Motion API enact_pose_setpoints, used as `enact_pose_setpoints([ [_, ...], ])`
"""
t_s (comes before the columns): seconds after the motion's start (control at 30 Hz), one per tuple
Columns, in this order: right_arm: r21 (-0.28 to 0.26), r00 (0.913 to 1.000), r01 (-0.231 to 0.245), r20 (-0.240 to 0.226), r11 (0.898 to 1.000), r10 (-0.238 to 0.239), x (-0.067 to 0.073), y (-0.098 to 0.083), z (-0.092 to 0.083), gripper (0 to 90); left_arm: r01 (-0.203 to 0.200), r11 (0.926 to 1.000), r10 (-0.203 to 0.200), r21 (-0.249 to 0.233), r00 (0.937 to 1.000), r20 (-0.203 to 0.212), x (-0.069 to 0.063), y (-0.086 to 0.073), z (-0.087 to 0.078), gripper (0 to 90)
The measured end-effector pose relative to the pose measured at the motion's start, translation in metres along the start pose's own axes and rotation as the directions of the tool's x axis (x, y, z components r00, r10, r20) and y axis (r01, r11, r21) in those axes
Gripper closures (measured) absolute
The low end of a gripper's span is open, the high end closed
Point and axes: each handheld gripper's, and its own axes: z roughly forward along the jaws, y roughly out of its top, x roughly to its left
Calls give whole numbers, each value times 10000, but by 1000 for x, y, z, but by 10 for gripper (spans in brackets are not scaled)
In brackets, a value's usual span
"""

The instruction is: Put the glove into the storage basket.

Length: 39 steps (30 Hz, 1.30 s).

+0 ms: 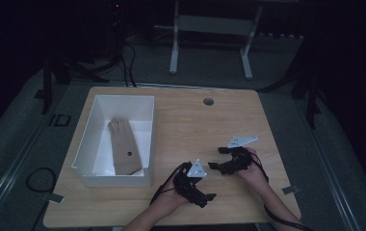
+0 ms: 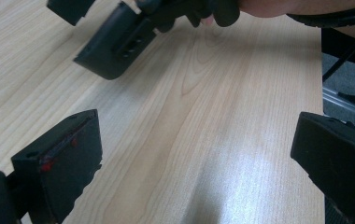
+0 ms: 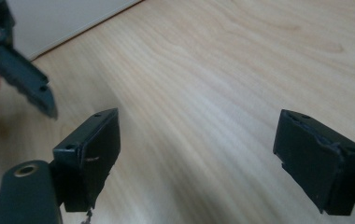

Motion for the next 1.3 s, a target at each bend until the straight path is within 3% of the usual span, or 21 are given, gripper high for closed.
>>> enact_pose_setpoints([
  [0.57,-86,9986,195,488,9998,-190,9,-36,-16,136,67,10000,-68,67,9998,189,-3,-14,11,26],
  [0.67,-53,9986,162,509,9999,-160,9,-41,-18,134,-173,9997,170,184,9997,186,-3,-16,11,27],
  [0.73,-197,9965,309,787,9993,-293,10,-45,-20,133,-429,9987,425,261,9990,136,-4,-18,11,27],
  [0.93,-206,9958,226,894,9995,-207,10,-53,-25,131,-362,9992,362,172,9993,17,-3,-23,12,27],
  [1.3,-218,9941,537,950,9983,-514,13,-59,-31,129,-334,9994,334,42,9994,-12,-1,-26,10,27],
])
